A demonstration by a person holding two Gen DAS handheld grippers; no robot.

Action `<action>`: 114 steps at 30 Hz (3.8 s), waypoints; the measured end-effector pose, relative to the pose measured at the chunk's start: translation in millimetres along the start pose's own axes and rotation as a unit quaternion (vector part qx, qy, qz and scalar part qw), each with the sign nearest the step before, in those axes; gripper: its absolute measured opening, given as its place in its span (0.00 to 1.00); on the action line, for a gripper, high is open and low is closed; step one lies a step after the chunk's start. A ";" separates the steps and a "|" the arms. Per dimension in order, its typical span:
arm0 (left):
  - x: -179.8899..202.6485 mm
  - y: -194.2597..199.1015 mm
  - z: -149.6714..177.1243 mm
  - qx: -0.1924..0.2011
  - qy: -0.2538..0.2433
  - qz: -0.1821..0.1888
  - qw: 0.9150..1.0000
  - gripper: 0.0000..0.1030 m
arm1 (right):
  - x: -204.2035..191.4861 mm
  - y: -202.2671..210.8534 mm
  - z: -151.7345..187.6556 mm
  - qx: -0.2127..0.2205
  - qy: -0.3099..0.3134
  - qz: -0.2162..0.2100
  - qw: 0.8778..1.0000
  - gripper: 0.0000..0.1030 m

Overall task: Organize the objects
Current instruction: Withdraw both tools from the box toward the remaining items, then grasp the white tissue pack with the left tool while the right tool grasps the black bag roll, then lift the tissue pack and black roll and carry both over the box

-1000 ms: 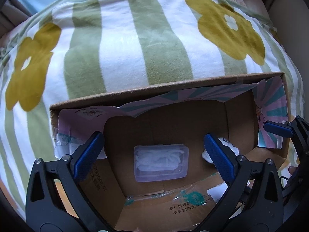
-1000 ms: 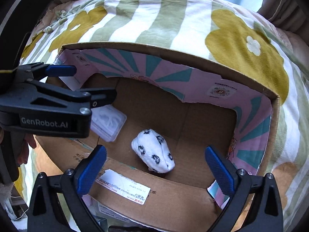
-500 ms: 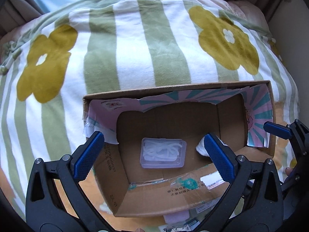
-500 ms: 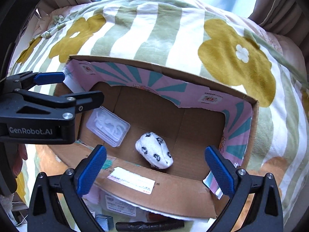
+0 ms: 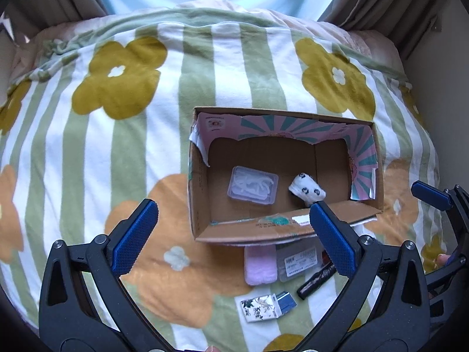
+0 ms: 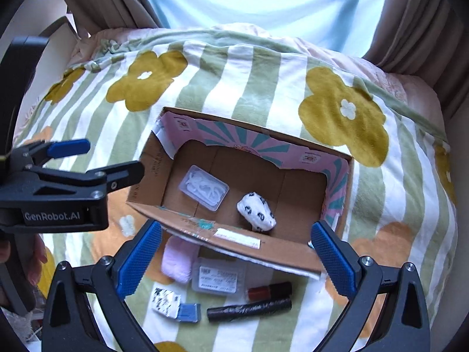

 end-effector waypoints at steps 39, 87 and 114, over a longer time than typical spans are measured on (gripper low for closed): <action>-9.9 106.9 163.4 0.043 -0.075 0.011 0.996 1.00 | -14.3 103.4 141.6 0.043 -0.125 0.035 0.991 0.98; 2.8 -147.0 221.9 -0.188 -0.389 0.174 0.885 0.43 | 19.4 -139.4 221.7 -0.108 -0.463 0.012 0.880 0.34; 13.0 -51.8 179.8 -0.111 -0.278 0.113 0.947 0.41 | 14.4 -9.7 192.7 -0.047 -0.338 0.002 0.940 0.29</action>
Point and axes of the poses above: each gripper's, at about its wrist camera, not at the fingertips, and y roughly against the way its jaws point, x to its right, z to its underside, the point moved 3 cm from there along -y, roughly the way its jaws point, and after that the axes turned 13 degrees about y, right-handed, at the moved point
